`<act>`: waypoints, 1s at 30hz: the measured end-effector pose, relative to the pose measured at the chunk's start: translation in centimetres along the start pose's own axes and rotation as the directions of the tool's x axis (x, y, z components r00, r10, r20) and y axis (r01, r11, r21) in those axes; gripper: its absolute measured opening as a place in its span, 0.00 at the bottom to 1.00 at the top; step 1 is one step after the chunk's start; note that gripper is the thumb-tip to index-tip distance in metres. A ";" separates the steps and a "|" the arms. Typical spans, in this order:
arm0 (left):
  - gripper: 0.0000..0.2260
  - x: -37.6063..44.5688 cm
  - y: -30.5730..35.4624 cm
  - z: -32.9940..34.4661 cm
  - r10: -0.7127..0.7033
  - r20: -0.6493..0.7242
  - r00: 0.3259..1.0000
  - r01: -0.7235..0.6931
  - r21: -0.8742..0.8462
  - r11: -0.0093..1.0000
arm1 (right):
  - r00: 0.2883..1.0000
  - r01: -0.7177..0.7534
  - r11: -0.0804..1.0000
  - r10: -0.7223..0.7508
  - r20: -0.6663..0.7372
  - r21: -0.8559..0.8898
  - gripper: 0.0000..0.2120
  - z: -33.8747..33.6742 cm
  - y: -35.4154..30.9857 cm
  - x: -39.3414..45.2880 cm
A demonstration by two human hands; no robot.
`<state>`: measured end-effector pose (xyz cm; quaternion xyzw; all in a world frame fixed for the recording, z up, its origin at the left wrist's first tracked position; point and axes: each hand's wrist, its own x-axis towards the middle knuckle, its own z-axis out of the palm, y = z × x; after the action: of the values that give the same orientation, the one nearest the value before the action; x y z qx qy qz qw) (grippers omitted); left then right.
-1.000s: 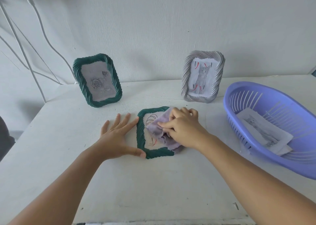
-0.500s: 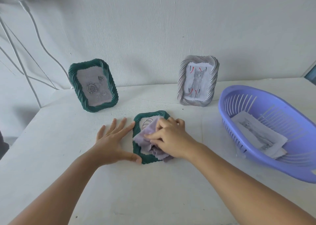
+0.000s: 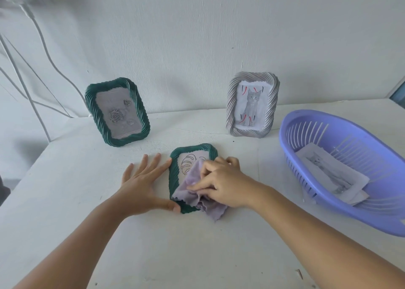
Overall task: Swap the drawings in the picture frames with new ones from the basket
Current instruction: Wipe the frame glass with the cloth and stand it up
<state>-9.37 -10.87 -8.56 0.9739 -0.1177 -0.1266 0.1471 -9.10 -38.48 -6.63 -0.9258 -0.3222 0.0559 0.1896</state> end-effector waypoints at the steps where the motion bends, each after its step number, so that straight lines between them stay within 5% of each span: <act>1: 0.58 0.0 0.0 0.0 0.002 0.000 1.000 -0.002 -0.001 1.000 | 1.000 -0.008 1.000 0.008 0.007 -0.009 0.13 -0.5 0.8 -0.2; 6: 0.57 -0.1 0.2 -0.1 -0.006 0.010 1.000 0.006 0.014 1.000 | 0.988 -0.110 0.993 0.105 -0.114 -0.043 0.13 -0.4 -0.3 1.2; 11: 0.58 0.0 0.1 0.0 -0.005 -0.005 1.000 0.005 0.009 1.000 | 1.000 0.007 0.999 -0.006 -0.026 0.033 0.12 0.4 -0.9 -0.1; 17: 0.57 0.0 -0.1 0.0 -0.001 0.003 1.000 0.001 0.017 1.000 | 0.986 -0.125 0.991 0.120 -0.116 -0.043 0.13 -0.8 -0.1 0.6; 23: 0.56 0.0 -0.1 0.1 0.001 -0.004 1.000 -0.001 0.013 1.000 | 1.000 -0.010 1.000 0.010 -0.027 0.006 0.12 0.2 -0.8 -0.3; 30: 0.56 0.0 0.0 0.0 0.002 0.007 1.000 -0.002 0.018 1.000 | 0.978 -0.161 0.986 0.154 -0.139 -0.045 0.12 -0.4 -0.7 1.0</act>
<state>-9.33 -10.85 -8.58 0.9746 -0.1203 -0.1287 0.1381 -8.58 -37.50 -5.98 -0.9550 -0.2357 -0.0009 0.1801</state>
